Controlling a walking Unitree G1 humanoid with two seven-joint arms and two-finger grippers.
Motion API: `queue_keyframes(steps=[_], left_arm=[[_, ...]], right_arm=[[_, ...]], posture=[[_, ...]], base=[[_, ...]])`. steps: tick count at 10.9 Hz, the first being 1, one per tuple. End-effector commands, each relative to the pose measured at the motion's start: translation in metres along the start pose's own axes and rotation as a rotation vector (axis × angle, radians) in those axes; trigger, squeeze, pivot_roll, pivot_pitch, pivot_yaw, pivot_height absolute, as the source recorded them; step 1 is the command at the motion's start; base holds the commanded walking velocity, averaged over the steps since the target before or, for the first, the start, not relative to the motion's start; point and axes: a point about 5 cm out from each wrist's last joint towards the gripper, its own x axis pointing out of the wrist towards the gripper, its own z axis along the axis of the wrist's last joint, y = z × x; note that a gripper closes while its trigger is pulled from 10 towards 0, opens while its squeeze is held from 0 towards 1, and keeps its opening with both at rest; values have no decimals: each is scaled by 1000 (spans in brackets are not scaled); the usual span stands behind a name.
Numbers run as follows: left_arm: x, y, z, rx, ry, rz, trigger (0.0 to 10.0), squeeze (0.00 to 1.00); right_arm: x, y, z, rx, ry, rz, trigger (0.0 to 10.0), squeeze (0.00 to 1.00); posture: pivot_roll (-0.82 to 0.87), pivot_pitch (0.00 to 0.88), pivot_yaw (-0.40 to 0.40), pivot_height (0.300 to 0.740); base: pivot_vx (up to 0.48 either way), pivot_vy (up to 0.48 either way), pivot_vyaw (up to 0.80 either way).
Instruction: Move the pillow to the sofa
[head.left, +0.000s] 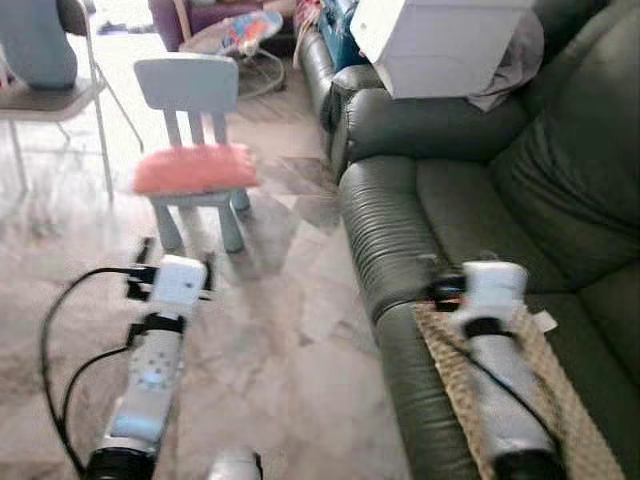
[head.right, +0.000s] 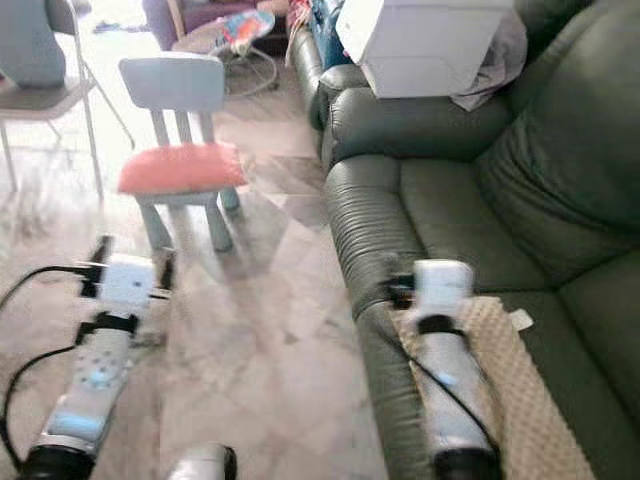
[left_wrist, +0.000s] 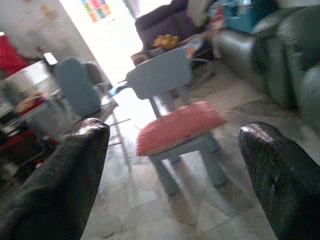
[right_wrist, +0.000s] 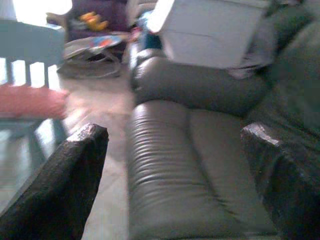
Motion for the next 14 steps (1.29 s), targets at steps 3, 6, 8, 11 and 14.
queue_keyframes(steps=[3,6,8,11,14], left_arm=[[0,0,8,30,-30,-24,10000,0],[7,-4,13,38,-48,-94,10000,0],[12,-9,18,28,-66,-90,10000,0],[8,-27,9,28,-47,-147,10000,0],[29,-20,22,44,-100,-120,10000,0]], right_arm=[[5,-6,1,12,5,-13,10000,0],[-8,-15,0,44,-15,-107,10000,0],[-15,-11,0,47,-16,-100,10000,0],[-10,-15,-8,48,-5,-127,10000,0],[12,-14,4,42,-50,-133,10000,0]], posture=[[59,73,-57,740],[5,77,-7,740],[-20,90,-3,740],[-5,0,22,740],[7,0,27,740]], base=[[0,0,0],[0,0,0],[0,0,0],[0,0,0],[0,0,0]])
